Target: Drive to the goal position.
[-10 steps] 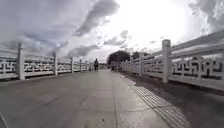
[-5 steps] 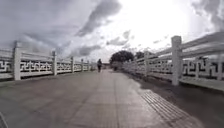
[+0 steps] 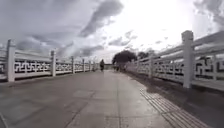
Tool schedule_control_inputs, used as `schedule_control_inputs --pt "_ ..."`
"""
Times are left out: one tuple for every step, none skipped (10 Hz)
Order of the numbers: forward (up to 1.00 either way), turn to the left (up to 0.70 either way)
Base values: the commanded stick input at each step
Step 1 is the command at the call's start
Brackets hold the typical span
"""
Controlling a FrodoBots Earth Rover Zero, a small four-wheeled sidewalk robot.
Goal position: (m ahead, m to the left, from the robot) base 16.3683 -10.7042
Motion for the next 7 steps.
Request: schedule_control_inputs --pt "0.70 0.00" --pt "0.70 0.00" --pt "0.70 0.00" --pt "0.70 0.00" --pt "0.70 0.00" --pt "0.70 0.00" --pt "0.70 0.00"
